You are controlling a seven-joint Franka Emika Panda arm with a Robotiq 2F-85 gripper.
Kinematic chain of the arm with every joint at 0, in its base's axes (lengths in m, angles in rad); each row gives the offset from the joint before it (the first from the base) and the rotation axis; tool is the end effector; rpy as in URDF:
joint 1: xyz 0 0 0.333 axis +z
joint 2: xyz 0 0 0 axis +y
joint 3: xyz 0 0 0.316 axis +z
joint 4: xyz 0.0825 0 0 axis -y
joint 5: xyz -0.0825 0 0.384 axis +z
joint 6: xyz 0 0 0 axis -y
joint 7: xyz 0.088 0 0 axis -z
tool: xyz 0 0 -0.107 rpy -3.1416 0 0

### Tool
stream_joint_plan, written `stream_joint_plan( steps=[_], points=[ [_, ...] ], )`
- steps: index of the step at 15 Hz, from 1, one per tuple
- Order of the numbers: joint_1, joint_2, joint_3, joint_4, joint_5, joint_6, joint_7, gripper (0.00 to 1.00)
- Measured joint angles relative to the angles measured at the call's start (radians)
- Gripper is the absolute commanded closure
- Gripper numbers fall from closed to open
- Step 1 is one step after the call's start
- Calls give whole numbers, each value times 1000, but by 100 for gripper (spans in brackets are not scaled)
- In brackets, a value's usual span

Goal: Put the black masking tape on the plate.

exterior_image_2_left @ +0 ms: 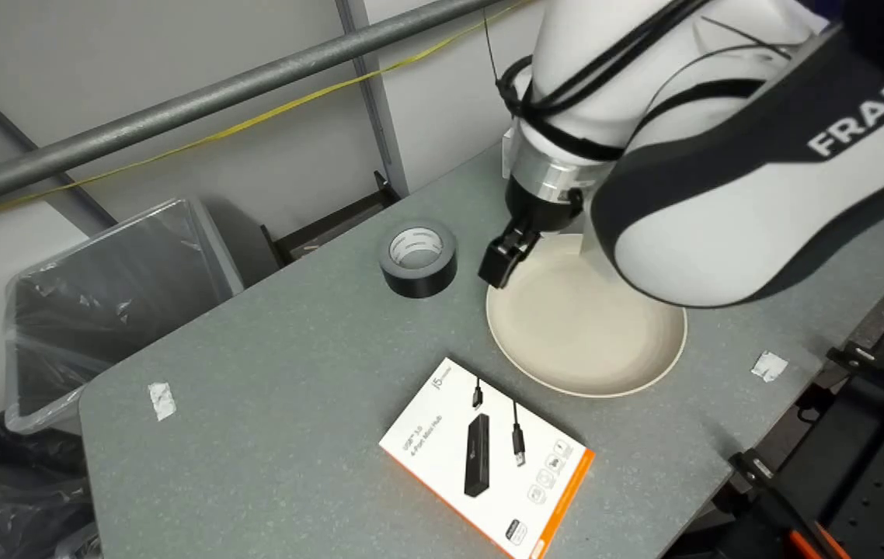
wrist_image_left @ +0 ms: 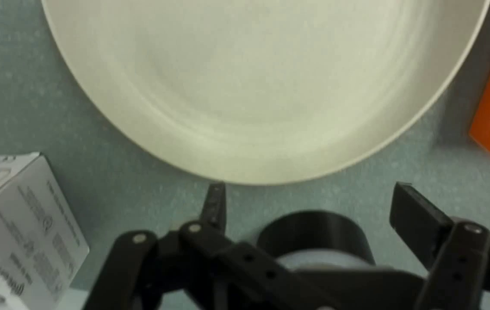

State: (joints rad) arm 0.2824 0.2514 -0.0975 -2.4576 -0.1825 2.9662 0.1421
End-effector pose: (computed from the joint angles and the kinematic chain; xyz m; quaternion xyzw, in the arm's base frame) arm 0.4951 0.1040 0.2232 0.9849 0.1111 0.1319 0.0179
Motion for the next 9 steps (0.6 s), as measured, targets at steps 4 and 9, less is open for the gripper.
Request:
stream_joint_plan(
  steps=[4,9],
  points=[
    [34,4,-24,91,-4,-2,53,0],
    [40,30,-27,110,-4,-2,64,0]
  ],
)
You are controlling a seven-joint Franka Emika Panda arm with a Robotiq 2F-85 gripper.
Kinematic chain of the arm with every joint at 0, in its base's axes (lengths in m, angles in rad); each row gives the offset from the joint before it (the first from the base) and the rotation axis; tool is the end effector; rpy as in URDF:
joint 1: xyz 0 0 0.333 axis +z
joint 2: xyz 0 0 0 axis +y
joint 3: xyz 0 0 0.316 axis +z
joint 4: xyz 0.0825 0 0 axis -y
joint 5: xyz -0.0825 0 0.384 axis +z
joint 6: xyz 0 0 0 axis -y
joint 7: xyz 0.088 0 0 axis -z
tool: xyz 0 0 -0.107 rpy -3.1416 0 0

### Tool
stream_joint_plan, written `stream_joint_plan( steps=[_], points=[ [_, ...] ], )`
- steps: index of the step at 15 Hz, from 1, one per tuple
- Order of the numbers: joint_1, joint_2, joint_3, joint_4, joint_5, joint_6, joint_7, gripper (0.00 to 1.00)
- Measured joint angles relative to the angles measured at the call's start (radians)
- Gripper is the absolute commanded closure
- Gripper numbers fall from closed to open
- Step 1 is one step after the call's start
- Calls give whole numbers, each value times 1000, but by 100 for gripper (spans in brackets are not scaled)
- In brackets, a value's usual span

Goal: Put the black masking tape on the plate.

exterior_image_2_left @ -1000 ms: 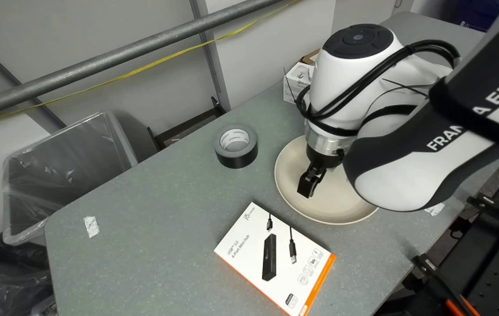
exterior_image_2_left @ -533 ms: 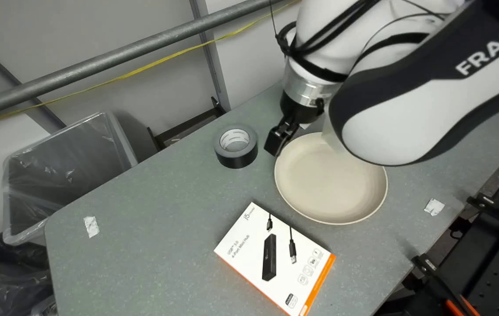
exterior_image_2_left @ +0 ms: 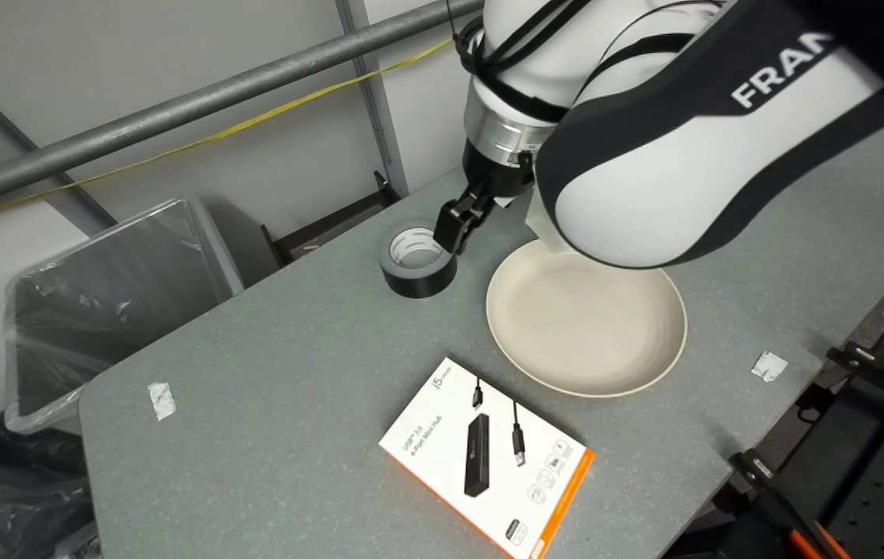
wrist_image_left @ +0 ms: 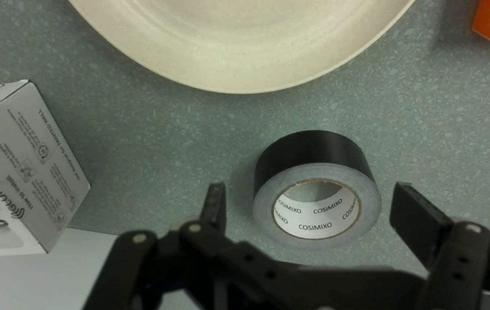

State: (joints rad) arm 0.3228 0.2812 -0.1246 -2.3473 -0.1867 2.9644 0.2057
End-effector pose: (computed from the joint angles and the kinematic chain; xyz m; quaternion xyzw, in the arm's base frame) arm 0.5317 0.1193 0.2478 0.9809 0.0893 0.1723 0.0139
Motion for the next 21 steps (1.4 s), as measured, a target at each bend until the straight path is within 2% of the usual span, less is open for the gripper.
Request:
stream_joint_plan(
  steps=[5,17,18,19,21],
  points=[
    [-2,27,-18,35,0,0,8,0],
    [-28,360,-14,385,68,-8,40,0],
    [-28,385,-11,411,75,-11,40,3],
    [-28,409,-8,436,80,-16,40,26],
    [-30,447,-3,476,84,-22,40,32]
  ],
)
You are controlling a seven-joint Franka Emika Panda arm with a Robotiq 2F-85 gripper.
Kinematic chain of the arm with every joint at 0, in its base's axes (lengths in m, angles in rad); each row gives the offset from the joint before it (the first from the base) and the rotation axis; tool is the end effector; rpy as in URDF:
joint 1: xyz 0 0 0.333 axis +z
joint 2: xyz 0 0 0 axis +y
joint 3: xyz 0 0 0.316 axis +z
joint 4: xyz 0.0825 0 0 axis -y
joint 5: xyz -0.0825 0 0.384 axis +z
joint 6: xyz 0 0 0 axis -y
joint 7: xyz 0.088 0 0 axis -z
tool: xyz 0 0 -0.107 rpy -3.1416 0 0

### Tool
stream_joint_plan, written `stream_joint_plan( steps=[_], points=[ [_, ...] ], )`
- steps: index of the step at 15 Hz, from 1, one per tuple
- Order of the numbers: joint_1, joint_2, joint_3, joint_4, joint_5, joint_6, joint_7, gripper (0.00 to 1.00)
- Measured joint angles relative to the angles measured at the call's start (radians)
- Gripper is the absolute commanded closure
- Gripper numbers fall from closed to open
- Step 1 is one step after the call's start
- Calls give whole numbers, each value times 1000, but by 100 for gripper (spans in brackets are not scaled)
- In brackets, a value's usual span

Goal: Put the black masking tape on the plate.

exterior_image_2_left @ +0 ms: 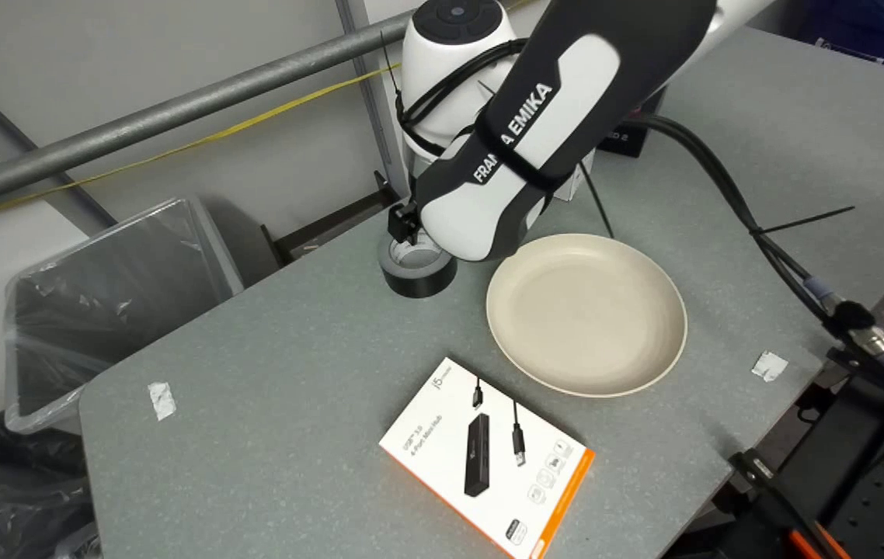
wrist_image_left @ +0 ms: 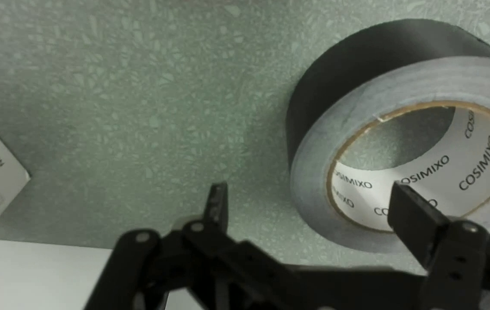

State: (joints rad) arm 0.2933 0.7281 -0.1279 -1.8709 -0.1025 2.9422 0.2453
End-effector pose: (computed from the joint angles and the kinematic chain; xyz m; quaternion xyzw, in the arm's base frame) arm 0.6488 0.1216 0.1592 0.9830 0.0316 0.1795 0.0215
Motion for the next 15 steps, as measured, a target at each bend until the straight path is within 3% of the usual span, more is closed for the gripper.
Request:
stream_joint_plan(
  steps=[9,10,15],
  points=[
    [-55,46,68,78,27,-57,-20,98],
    [-61,43,72,81,32,-68,-21,94],
    [-67,-59,71,-13,32,-65,-42,94]
  ],
)
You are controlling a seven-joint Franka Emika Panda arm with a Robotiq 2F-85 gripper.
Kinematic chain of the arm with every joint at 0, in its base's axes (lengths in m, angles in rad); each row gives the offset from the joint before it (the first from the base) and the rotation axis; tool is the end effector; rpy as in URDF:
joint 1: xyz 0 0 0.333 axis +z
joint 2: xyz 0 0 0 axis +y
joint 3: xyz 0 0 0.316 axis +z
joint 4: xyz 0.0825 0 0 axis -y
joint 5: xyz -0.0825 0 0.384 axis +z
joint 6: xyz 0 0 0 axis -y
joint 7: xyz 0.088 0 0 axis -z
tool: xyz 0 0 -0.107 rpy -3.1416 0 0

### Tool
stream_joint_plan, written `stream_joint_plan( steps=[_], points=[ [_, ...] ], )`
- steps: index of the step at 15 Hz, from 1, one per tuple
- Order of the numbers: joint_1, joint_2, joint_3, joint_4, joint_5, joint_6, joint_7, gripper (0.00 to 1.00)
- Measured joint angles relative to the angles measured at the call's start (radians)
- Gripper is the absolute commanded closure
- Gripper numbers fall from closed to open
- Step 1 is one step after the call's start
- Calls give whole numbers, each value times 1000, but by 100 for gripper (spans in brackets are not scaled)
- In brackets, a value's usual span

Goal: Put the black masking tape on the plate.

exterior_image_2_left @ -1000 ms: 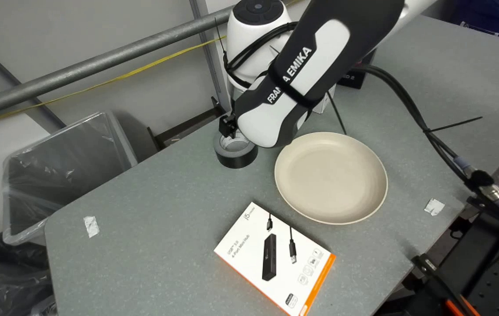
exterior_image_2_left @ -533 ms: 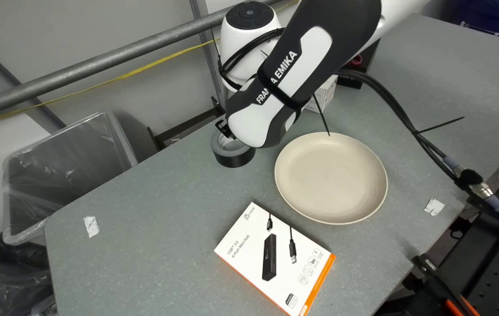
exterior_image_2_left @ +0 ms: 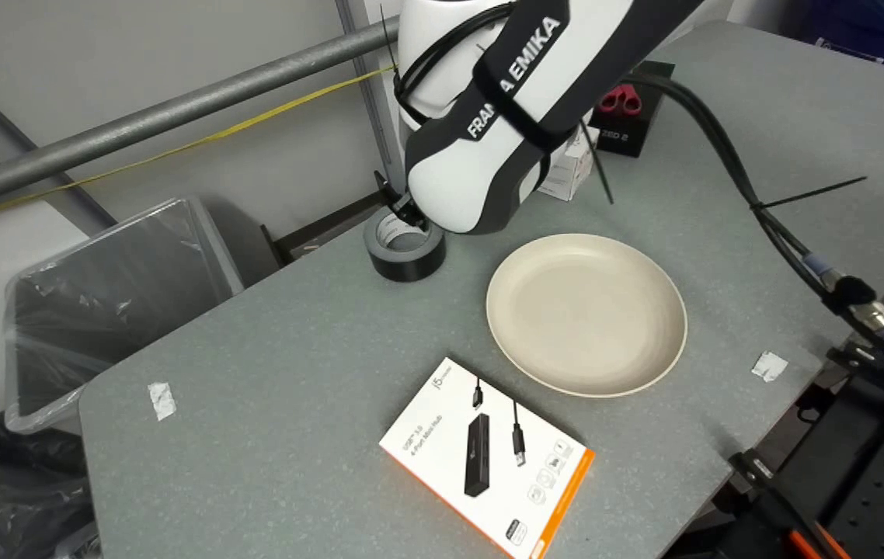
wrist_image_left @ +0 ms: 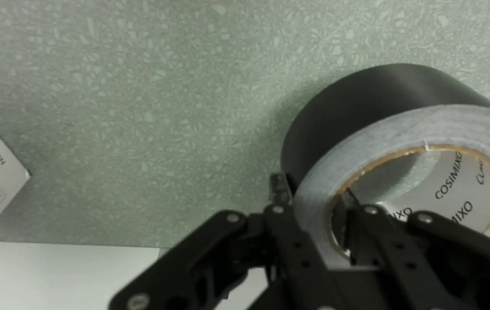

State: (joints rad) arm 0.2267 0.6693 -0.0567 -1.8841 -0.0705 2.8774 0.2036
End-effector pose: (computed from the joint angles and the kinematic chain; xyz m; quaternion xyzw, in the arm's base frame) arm 0.6492 0.1183 0.1829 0.9861 0.0244 0.1641 0.0005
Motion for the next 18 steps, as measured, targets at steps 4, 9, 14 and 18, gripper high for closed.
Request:
stream_joint_plan(
  steps=[4,9,14,18],
  points=[
    [-8,-187,10,-207,-3,27,-80,94],
    [-50,-374,22,-496,-22,26,-173,94],
    [-75,-418,-33,-639,-84,26,-169,94],
    [-73,-400,-102,-644,-158,29,-122,75]
  ],
)
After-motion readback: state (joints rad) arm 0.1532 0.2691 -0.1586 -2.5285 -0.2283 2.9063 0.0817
